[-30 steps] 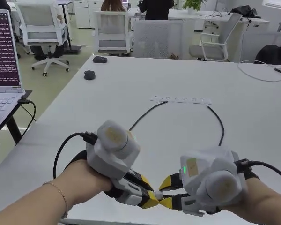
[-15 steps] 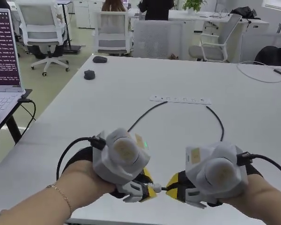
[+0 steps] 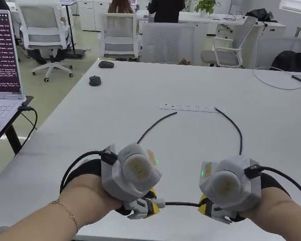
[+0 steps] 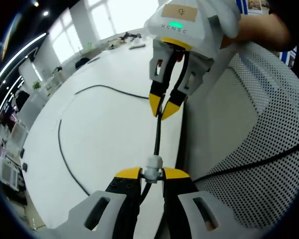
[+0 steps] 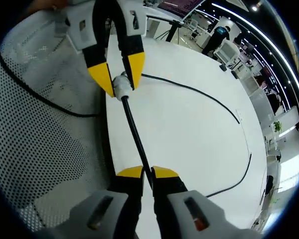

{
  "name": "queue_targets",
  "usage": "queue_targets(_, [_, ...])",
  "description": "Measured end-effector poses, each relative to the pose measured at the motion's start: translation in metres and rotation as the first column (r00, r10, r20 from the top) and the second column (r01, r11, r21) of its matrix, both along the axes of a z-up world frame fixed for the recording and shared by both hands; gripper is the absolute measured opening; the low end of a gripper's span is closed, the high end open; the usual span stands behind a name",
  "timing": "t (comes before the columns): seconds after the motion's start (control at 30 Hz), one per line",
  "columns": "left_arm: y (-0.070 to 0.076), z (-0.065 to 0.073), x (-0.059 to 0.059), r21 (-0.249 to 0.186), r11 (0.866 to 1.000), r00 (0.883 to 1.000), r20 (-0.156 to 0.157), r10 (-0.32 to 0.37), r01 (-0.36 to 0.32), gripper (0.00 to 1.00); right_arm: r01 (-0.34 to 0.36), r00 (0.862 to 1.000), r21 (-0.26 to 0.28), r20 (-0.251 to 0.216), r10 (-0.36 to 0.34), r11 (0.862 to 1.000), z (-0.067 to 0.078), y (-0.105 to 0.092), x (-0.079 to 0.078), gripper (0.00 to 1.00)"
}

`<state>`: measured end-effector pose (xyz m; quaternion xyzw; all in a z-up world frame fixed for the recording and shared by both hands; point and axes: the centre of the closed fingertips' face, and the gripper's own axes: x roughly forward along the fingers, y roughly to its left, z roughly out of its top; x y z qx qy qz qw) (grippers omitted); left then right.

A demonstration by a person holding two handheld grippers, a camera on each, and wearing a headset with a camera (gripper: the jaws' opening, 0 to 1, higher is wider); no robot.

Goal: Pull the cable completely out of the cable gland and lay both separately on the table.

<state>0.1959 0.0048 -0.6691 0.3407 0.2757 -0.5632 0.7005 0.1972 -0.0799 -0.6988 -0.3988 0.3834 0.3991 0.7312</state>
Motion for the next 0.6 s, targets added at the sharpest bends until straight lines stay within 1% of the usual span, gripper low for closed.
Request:
queue_targets(0.07, [0.001, 0.0, 0.001, 0.003, 1.0, 1.0, 0.003, 0.005, -0.005, 0.16, 0.033, 0.999, -0.013, -0.009, -0.034, 0.999, -0.002, -0.007, 0.001, 0.04])
queue_targets(0.17, [0.003, -0.001, 0.002, 0.01, 1.0, 1.0, 0.005, 0.009, -0.009, 0.16, 0.074, 0.997, -0.053, -0.015, -0.075, 0.996, -0.006, -0.019, 0.003, 0.05])
queue_targets(0.23, [0.002, -0.001, 0.002, 0.006, 1.0, 1.0, 0.008, 0.009, -0.009, 0.16, 0.086, 0.996, -0.069, -0.016, -0.087, 0.994, -0.006, -0.024, 0.003, 0.05])
queue_targets(0.3, [0.001, 0.001, 0.002, 0.002, 1.0, 1.0, 0.012, 0.009, -0.009, 0.16, 0.086, 0.996, -0.063, -0.017, -0.088, 0.994, -0.005, -0.023, 0.002, 0.05])
queue_targets(0.33, [0.002, 0.002, 0.004, 0.005, 1.0, 1.0, 0.025, 0.008, -0.008, 0.17, 0.082, 0.996, -0.06, -0.017, -0.083, 0.995, -0.005, -0.022, 0.002, 0.05])
queue_targets(0.37, [0.002, 0.004, 0.008, 0.002, 1.0, 0.998, 0.055, 0.011, -0.011, 0.17, 0.076, 0.997, -0.059, -0.018, -0.077, 0.995, -0.005, -0.02, 0.002, 0.05])
queue_targets(0.4, [0.002, 0.006, 0.009, -0.002, 1.0, 0.998, 0.059, 0.014, -0.014, 0.17, 0.066, 0.997, -0.053, -0.022, -0.067, 0.996, -0.005, -0.018, 0.001, 0.06])
queue_targets(0.43, [-0.001, 0.008, 0.008, -0.022, 1.0, 0.999, 0.049, 0.015, -0.014, 0.17, 0.053, 0.998, -0.031, -0.027, -0.053, 0.998, -0.004, -0.011, -0.001, 0.08])
queue_targets(0.47, [-0.002, 0.009, 0.007, -0.032, 0.999, 0.999, 0.045, 0.015, -0.013, 0.17, 0.03, 0.999, 0.005, -0.018, -0.03, 1.0, -0.002, -0.002, 0.001, 0.14])
queue_targets(0.5, [-0.003, 0.009, 0.007, -0.034, 0.999, 0.999, 0.047, 0.011, -0.009, 0.17, -0.006, 1.0, 0.046, -0.001, 0.006, 0.999, 0.003, 0.009, 0.001, 0.18])
queue_targets(0.57, [-0.005, 0.008, 0.005, -0.024, 1.0, 0.999, 0.053, -0.005, 0.006, 0.17, -0.055, 0.998, 0.098, 0.01, 0.054, 0.994, 0.009, 0.024, -0.001, 0.16])
queue_targets(0.6, [-0.006, 0.008, 0.004, -0.023, 1.0, 0.998, 0.053, -0.014, 0.016, 0.17, -0.081, 0.997, 0.136, 0.028, 0.078, 0.987, 0.015, 0.034, -0.001, 0.16])
